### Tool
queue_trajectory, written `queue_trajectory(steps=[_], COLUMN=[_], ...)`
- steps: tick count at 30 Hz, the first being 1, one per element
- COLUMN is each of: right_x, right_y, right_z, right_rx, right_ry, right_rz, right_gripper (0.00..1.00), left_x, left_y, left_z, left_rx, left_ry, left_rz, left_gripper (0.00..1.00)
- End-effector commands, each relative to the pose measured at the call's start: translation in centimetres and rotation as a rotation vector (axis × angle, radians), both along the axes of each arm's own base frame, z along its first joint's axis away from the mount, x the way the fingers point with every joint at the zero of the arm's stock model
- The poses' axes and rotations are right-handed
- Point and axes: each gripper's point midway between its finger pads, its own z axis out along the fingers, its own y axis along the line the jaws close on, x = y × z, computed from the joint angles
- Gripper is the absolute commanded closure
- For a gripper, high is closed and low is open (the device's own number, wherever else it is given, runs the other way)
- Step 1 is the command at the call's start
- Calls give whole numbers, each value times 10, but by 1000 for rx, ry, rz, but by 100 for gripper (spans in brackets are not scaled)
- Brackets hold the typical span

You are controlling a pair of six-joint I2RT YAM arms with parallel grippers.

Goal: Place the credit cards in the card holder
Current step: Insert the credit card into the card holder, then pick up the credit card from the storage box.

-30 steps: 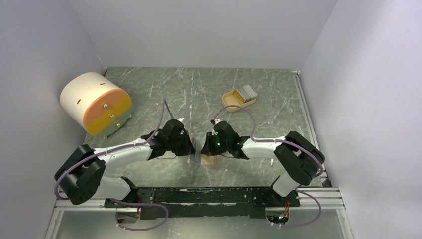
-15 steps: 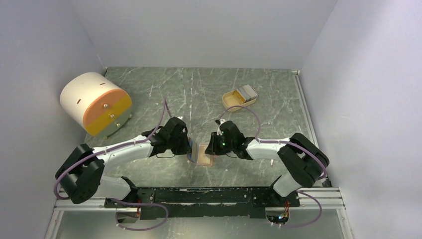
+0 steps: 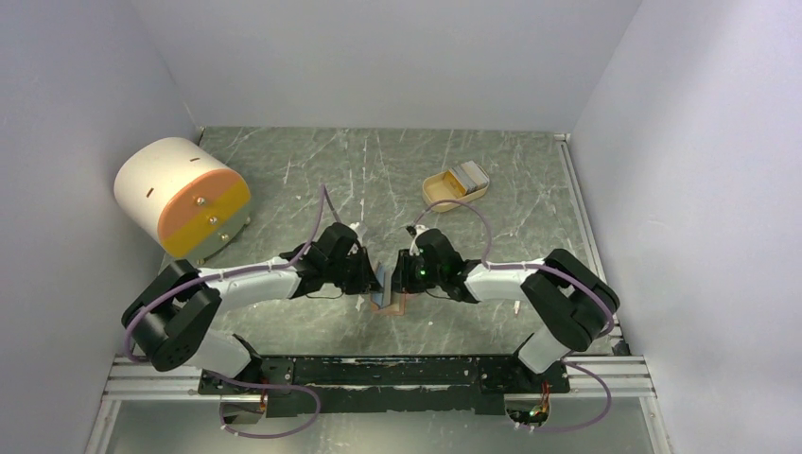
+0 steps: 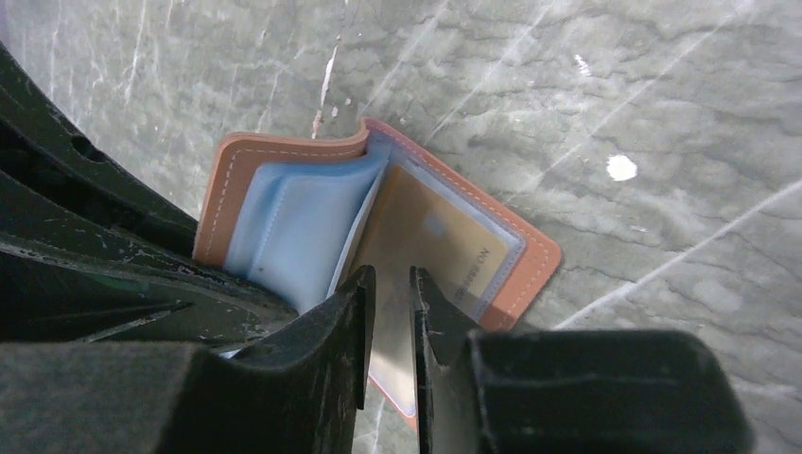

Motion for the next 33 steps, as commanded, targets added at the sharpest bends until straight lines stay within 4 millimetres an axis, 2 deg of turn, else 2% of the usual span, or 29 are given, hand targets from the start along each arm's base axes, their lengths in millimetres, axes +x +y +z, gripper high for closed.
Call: queue_trajectory(steps=[1,6,11,14,18,20,24,27,33], right_x=[7,24,49,71,106,125,166,196,246], right_y=[-34,-46,-61,-70,-84,-94,-121,-133,-165], right_z=[-14,21,48,67,107,120,134,145,130], right_rx=[-151,-150,-195,-230,-282,-327,-445,-531,-814], right_ry=[6,-72,-154,-210,-317,-368,-422,-486,-484], right_rz=[-69,-123,-167,-203,-269,-305,-405,-442,-475], right_gripper=[74,67,60,56,49,45,41,38,33], left_x=[-4,-1,-2,-1,0,2,4,2,-7], left_y=[5,22,30,35,43,46,47,45,42], left_z=[-4,-3,-1,0,-1,1,2,0,-4], left_rx=[26,10,0,-8,-29,-33,-39,-56,-104], left_ry=[29,31,27,29,43,37,29,31,48], left_rz=[23,92,118,131,144,145,131,118,94], left_gripper=[91,91,89,85,79,76,73,73,77])
